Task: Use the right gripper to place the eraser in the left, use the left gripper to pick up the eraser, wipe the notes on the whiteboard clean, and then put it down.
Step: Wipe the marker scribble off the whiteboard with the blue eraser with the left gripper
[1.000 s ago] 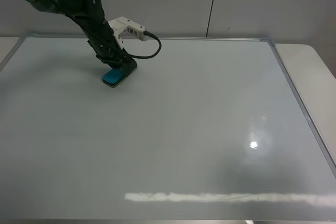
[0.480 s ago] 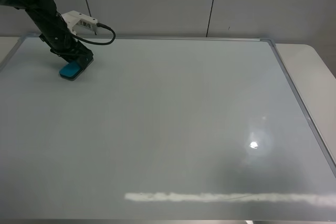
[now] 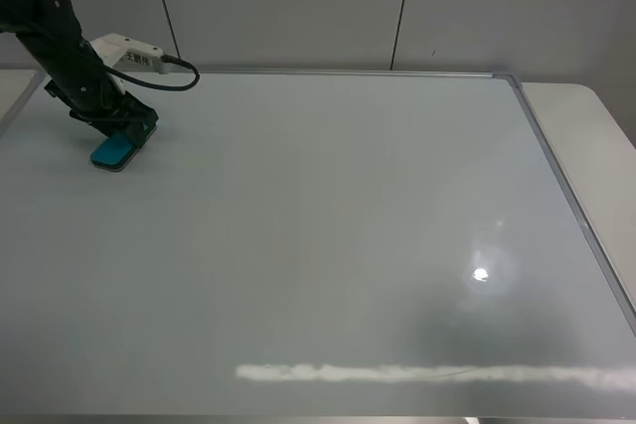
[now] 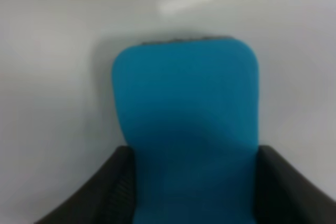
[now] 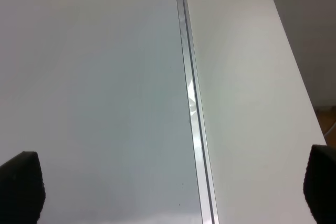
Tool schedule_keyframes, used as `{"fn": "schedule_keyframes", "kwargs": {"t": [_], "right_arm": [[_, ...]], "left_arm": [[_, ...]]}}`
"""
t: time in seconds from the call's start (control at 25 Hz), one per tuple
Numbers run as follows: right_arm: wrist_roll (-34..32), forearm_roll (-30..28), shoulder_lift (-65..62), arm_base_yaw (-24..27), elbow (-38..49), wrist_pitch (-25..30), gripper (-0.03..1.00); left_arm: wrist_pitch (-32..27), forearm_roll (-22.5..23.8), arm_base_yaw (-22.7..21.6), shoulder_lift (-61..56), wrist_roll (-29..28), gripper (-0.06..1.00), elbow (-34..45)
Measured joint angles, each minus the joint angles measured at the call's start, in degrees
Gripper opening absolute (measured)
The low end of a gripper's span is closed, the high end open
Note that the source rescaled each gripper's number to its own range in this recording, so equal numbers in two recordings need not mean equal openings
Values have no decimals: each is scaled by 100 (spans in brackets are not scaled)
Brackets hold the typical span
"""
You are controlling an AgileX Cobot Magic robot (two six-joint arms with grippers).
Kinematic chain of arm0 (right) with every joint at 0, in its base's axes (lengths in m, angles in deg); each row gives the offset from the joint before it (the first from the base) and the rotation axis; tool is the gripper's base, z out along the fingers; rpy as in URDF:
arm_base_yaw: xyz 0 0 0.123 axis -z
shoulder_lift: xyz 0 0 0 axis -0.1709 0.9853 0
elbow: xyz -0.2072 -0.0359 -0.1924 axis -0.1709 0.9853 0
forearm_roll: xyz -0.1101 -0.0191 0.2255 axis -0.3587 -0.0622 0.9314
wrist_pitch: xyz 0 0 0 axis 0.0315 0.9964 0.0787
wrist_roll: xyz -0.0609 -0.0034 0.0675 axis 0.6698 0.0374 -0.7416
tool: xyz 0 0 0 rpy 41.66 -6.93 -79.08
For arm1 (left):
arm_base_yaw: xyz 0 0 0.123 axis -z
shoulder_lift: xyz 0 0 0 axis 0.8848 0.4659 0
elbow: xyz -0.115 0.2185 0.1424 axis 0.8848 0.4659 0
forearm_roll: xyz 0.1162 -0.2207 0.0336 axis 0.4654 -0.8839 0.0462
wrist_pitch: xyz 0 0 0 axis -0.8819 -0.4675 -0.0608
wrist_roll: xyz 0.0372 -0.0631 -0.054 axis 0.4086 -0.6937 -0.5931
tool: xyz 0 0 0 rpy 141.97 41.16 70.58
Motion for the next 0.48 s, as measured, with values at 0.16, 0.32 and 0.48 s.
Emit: {"fn": "schedule_keyframes", "kwargs": {"t": [0.16,0.32,0.48], "right_arm": [[0,0,0,0,0,0,99],[0,0,0,0,0,0,99],[0,0,0,0,0,-1,99]], "left_arm": [[244,-204,227,-143,0,3,383],[246,-441,920,-180,0,3,479],[219,-541,1410,-247,-82,3,505]]}}
